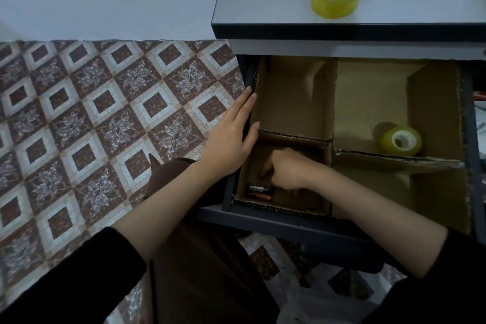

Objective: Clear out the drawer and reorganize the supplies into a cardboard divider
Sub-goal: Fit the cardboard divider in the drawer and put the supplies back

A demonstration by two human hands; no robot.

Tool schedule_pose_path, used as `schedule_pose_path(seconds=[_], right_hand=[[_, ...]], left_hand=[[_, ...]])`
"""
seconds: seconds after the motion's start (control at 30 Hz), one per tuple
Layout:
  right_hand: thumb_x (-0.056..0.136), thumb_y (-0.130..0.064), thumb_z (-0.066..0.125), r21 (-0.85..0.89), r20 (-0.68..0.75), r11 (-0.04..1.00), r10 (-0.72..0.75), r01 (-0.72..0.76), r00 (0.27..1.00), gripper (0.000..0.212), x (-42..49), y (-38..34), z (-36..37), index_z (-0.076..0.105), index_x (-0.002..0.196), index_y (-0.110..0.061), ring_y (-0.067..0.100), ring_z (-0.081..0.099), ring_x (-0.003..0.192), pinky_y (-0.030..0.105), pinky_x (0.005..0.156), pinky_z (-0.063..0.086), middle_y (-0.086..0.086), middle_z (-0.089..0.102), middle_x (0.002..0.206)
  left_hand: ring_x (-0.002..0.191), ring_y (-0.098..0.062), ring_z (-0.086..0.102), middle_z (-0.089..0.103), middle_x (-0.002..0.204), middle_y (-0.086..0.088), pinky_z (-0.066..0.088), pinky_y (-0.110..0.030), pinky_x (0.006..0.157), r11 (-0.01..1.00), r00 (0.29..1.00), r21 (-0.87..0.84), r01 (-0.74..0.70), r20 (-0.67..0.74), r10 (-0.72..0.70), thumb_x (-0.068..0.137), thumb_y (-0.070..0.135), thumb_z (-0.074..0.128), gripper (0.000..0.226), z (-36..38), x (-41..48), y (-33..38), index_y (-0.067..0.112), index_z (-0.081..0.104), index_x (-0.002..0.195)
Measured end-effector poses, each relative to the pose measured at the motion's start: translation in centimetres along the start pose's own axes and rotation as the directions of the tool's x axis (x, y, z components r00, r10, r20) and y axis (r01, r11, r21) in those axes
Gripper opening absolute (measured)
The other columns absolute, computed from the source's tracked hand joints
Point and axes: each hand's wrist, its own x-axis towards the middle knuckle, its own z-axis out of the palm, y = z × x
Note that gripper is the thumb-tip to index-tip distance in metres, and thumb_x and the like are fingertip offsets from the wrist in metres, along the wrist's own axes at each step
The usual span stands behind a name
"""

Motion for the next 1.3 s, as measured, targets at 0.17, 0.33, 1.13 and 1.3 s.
schedule_pose_path(seconds=[0.17,0.33,1.13,1.3], right_hand=[[0.094,-0.004,0.046,0.1,0.083,0.994,0.025,-0.033,0.996,0.034,0.1,0.3,0.5,0.055,0.127,-0.007,0.022,0.063,0.065,0.03,0.058,0.056,0.018,0.064,0.102],[0.094,-0.003,0.045,0.096,0.049,0.995,-0.007,0.003,0.999,0.036,-0.4,0.3,0.3,0.056,0.127,-0.009,0.018,0.06,0.056,0.022,0.045,0.049,0.016,0.066,0.102],[0.084,-0.015,0.067,-0.074,-0.768,0.984,-0.161,0.164,0.62,0.008,-13.0,3.5,-16.3,0.072,0.078,-0.02,0.005,0.059,0.074,0.019,0.068,0.047,-0.005,0.069,0.082],[0.082,-0.02,0.069,-0.139,-0.797,0.988,-0.154,0.071,0.583,0.005,-13.3,3.6,-20.3,0.071,0.086,-0.017,0.011,0.06,0.085,0.024,0.077,0.043,-0.003,0.068,0.091]], left_hand=[[0.138,-0.014,0.028,0.02,0.155,0.001,0.027,-0.016,0.103,1.0,1.0,-0.005,0.001,-0.012,-0.001,0.096,0.03,0.039,0.054,0.1,0.0,0.1,0.012,0.027,0.146],[0.138,-0.015,0.029,0.02,0.155,0.001,0.03,-0.015,0.096,1.0,1.0,0.027,-0.001,-0.007,0.001,0.096,0.032,0.039,0.055,-0.2,0.0,0.2,0.012,0.027,0.146],[0.089,-0.013,0.058,0.066,0.098,0.0,0.043,-0.024,0.079,0.961,0.968,0.205,-0.187,-0.129,0.215,0.087,0.021,0.064,0.02,-10.9,11.1,8.1,0.015,0.069,0.105],[0.111,-0.017,0.052,0.061,0.121,0.0,0.036,-0.024,0.091,0.944,0.979,0.276,-0.182,-0.036,0.199,0.088,0.028,0.061,0.031,-11.3,14.9,8.8,0.017,0.063,0.118]])
